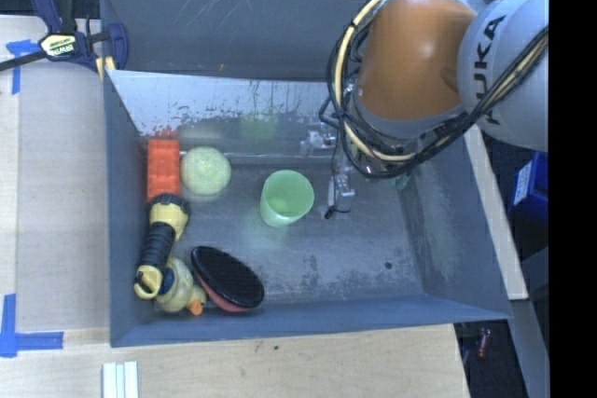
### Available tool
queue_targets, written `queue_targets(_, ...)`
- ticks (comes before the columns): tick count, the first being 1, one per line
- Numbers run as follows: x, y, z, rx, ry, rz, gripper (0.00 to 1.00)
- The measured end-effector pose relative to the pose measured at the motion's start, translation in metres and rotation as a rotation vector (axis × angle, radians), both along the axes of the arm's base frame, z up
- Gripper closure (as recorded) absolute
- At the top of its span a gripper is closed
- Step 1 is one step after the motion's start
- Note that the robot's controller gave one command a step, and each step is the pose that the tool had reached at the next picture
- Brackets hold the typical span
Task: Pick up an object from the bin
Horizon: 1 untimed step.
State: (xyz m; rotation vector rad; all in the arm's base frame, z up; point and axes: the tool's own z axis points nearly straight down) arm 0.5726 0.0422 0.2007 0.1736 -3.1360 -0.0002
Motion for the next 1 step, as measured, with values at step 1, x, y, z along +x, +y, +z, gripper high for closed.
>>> queue_targets(1, 0.0151, -0.0050, 0.0025, 0.001, -0.006, 0.117, 0.00)
